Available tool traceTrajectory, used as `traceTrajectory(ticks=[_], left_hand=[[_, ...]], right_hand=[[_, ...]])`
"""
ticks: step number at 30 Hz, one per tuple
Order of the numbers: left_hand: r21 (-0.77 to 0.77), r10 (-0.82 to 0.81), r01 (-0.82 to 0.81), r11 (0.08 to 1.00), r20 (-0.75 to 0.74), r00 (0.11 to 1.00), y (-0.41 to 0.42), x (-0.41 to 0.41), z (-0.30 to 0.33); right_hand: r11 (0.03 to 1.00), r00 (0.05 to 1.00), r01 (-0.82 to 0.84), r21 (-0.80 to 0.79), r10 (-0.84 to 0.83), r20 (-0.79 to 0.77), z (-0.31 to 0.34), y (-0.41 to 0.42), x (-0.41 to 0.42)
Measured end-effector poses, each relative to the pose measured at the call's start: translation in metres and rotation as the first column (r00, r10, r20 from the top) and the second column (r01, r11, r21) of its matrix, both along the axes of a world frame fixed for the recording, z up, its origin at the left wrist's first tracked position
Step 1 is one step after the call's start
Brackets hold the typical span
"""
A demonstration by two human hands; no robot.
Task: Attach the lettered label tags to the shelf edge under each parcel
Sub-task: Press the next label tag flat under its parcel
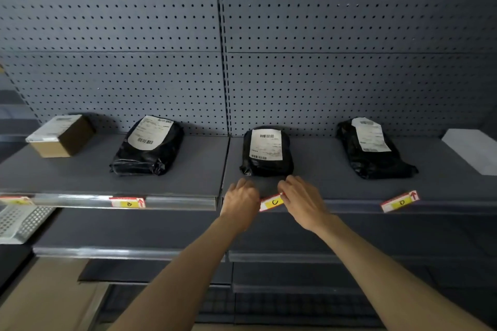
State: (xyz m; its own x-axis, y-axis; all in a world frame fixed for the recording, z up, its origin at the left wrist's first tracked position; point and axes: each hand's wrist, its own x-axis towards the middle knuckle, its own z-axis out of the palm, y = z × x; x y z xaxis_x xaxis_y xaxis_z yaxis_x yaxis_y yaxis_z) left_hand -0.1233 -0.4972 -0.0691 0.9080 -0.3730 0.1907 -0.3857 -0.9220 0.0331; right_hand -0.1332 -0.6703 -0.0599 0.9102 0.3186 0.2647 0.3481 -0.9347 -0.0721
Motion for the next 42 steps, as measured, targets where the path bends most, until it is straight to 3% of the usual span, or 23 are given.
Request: traceTrajectory(ticks=[10,17,23,33,42], left_hand=[[0.17,-0.129,0.115,0.979,0.07,0.989,-0.01,0.007,-0.007],[-0.122,-0.109,0.1,0.987,-0.063,0.992,-0.024,0.007,0.031],[-0.235,-0.068,0.003,0.972,-0.271,0.96,-0.092,0.006,0.064],[-0.142,0.003,-0.035,0.989,-0.217,0.976,-0.257,-0.012,0.07],[-0.027,0.061,-0.066,0.997,-0.151,0.987,-0.322,-0.018,0.018]], right_hand=[[0.997,0.996,0.074,-0.009,-0.075,-0.054,-0.015,-0.011,-0.01],[0.995,0.997,0.076,0.064,-0.075,-0.009,0.011,-0.049,-0.016],[0.974,0.972,0.218,0.066,-0.21,-0.109,0.04,-0.141,-0.027],[0.98,0.974,0.196,0.014,-0.193,-0.122,0.055,-0.288,-0.04],[0.999,0.993,0.051,0.014,-0.049,-0.111,0.022,-0.32,-0.025]])
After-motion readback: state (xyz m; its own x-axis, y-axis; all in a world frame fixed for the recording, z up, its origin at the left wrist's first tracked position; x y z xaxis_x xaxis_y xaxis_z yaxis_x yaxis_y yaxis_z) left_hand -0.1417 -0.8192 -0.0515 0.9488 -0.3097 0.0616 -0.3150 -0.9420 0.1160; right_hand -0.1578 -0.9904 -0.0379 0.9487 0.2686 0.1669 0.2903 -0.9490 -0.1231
